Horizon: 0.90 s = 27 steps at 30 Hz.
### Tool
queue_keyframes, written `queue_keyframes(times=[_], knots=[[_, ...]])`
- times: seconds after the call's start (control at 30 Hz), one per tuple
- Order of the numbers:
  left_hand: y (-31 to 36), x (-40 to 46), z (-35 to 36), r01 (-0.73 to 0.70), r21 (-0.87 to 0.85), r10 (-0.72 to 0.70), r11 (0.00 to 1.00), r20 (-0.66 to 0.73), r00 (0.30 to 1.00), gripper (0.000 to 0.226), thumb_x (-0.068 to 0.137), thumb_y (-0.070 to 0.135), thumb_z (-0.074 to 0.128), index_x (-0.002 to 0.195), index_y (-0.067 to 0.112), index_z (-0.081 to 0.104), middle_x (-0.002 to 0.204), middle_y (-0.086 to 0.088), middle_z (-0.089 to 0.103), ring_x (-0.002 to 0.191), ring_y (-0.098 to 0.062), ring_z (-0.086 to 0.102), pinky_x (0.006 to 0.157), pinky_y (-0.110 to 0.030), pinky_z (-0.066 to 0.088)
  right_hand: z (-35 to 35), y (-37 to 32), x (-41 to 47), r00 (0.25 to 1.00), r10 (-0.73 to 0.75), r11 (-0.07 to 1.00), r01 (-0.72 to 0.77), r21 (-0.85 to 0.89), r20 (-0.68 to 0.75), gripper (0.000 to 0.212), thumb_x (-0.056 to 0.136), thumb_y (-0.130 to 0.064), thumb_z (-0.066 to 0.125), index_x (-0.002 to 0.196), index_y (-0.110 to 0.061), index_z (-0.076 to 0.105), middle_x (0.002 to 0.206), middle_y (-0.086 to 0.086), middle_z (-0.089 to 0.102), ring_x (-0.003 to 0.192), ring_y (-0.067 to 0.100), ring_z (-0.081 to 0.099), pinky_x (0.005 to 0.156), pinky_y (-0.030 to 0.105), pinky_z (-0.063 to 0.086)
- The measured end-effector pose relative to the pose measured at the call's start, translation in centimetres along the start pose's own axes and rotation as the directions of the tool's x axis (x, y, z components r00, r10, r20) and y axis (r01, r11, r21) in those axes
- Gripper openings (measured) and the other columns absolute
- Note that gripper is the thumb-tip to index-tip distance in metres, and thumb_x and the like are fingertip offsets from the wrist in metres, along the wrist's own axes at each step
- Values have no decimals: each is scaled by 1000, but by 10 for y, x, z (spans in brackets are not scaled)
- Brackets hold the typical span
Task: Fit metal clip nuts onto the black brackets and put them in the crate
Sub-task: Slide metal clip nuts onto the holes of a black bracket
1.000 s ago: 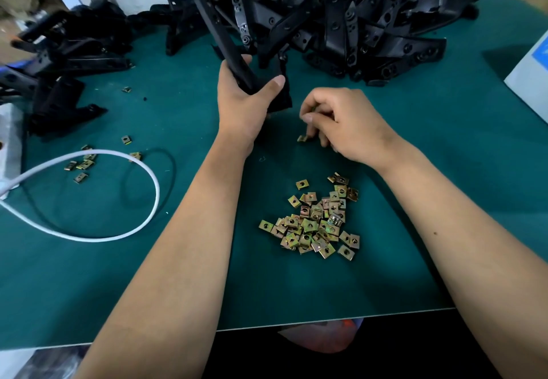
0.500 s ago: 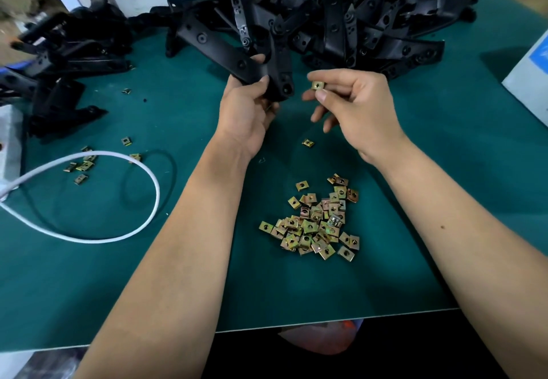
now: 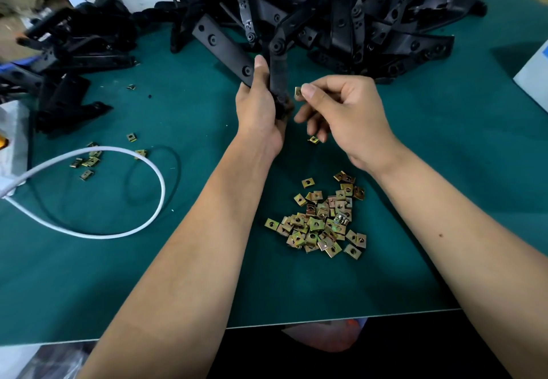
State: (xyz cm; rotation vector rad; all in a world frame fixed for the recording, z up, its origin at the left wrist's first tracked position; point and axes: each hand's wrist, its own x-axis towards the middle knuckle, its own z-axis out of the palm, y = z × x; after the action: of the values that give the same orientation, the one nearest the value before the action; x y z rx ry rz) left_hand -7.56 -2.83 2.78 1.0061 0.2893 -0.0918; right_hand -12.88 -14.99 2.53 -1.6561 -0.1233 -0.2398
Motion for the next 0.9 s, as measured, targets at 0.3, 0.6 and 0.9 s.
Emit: queue_keyframes(times=[0.3, 0.6, 0.9], knots=[[-9, -4, 6, 23, 70, -27, 997, 48, 999, 35, 108, 43, 48, 106, 9, 48, 72, -5, 49, 55, -20, 47, 53, -34, 42, 3, 1, -2, 999, 45, 999, -45, -1, -11, 16, 103, -11, 61, 92, -7, 71, 64, 5, 70, 47, 17, 56, 40, 23, 40], [-8, -3, 6, 34, 33, -34, 999, 2, 999, 34, 108, 42, 49, 109, 8, 49, 71, -6, 54, 55, -21, 53, 57, -35, 48, 1, 4, 0, 998, 54, 995, -52, 83, -24, 18, 103, -11, 60, 93, -2, 71, 66, 7, 71, 48, 16, 56, 40, 22, 40], [-11, -5, 9, -27, 56, 28, 998, -28, 999, 27, 108, 38, 48, 106, 11, 50, 79, -4, 55, 68, -19, 56, 64, -36, 50, 2, 5, -1, 998, 53, 998, -52, 33, -36, 16, 102, -15, 64, 90, -9, 73, 62, 5, 69, 45, 14, 55, 38, 21, 37]])
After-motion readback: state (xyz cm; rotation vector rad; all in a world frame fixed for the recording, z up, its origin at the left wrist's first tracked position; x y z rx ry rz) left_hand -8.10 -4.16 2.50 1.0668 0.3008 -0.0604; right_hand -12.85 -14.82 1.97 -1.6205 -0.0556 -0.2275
